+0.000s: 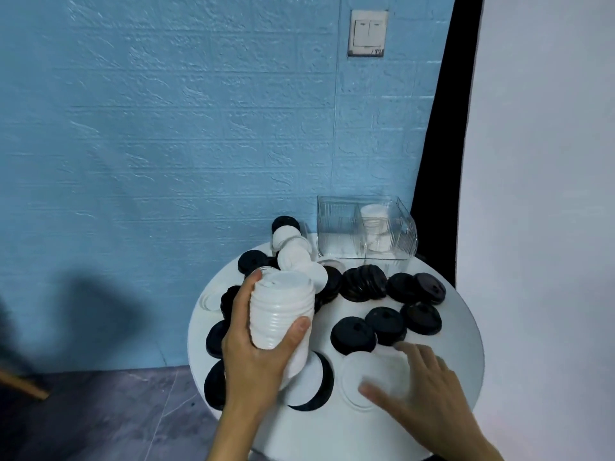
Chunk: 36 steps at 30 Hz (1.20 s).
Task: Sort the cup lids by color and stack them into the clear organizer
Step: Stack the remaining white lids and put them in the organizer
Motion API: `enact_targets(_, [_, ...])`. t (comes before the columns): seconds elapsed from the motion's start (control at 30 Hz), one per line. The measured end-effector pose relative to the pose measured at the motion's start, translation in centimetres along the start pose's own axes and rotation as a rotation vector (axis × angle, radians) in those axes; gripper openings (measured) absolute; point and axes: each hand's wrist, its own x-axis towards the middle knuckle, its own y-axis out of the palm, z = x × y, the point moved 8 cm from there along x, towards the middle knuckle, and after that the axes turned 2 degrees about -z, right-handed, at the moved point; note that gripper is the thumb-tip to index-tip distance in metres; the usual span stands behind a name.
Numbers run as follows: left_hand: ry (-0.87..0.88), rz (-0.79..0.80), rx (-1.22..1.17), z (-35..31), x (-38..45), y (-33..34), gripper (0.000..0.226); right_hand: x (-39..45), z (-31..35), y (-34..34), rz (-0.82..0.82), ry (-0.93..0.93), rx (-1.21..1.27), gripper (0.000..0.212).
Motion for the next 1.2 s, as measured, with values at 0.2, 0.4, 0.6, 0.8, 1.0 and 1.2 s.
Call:
enact_targets(0.2, [-0.013,0.036,0.017,0.2,-0.5,0.9,0.081,0.6,-0.3,1.0,-0.013,0.028,-0.047,0.105])
enact_targets(0.4, [-0.028,0.053,0.014,0.3,-0.5,1.1,0.084,1.8,-0.4,1.6,0.069,0.016,0.221,0.081])
enact_targets(0.6, [-0.031,0.055,0.012,0.4,-0.5,1.1,0.085,2.0,-0.5,0.9,0.019,-0.012,0.287,0.037])
enact_targets(0.8, [-0.032,0.050,0.008,0.3,-0.6,1.1,0.086,2.0,-1.1,-3.0,-0.250,-0.006,0.618,0.011])
enact_targets(1.0, [-0.021,0.042,0.015,0.0,-0.7,1.1,0.085,0.9,2.4,-0.2,-0.227,-0.360,0.019,0.077])
enact_targets(1.2, [-0.012,0.030,0.023,0.0,-0.5,0.4,0.083,0.2,1.5,3.0,-0.061,-0.503,0.009,0.064])
